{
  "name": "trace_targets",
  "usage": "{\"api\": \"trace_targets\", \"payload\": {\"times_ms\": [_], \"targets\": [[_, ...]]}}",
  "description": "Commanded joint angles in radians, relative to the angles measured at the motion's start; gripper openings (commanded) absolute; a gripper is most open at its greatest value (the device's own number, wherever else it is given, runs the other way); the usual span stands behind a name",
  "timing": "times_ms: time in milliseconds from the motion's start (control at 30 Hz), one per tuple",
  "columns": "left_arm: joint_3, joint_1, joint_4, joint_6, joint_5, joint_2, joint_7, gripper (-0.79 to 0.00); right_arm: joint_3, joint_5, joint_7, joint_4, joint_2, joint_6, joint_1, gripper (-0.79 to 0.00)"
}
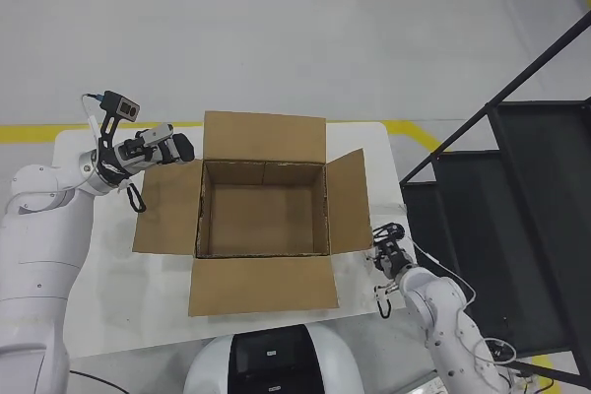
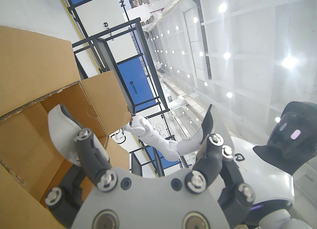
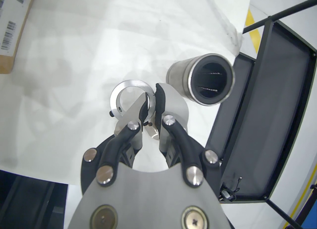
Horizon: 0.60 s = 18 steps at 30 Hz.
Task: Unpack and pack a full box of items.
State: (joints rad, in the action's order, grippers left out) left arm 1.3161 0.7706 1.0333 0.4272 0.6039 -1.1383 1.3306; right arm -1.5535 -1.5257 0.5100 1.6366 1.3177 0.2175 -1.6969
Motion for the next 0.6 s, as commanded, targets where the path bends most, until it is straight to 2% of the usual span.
{"api": "trace_targets", "payload": {"times_ms": [0,333,367,400,567], "targets": [[0.0,0.0,0.0,0.0,0.0,0.0,0.0,0.0,0.012,-0.016,-0.008,-0.019,-0.001,0.012,0.009,-0.785],[0.0,0.0,0.0,0.0,0.0,0.0,0.0,0.0,0.052,-0.03,-0.004,-0.081,-0.005,0.05,0.054,-0.785],[0.0,0.0,0.0,0.0,0.0,0.0,0.0,0.0,0.055,-0.029,0.0,-0.082,-0.005,0.048,0.055,-0.505],[0.0,0.0,0.0,0.0,0.0,0.0,0.0,0.0,0.057,-0.028,0.003,-0.082,-0.006,0.046,0.057,0.0],[0.0,0.0,0.0,0.0,0.0,0.0,0.0,0.0,0.058,-0.021,0.02,-0.059,-0.007,0.033,0.056,0.0]]}}
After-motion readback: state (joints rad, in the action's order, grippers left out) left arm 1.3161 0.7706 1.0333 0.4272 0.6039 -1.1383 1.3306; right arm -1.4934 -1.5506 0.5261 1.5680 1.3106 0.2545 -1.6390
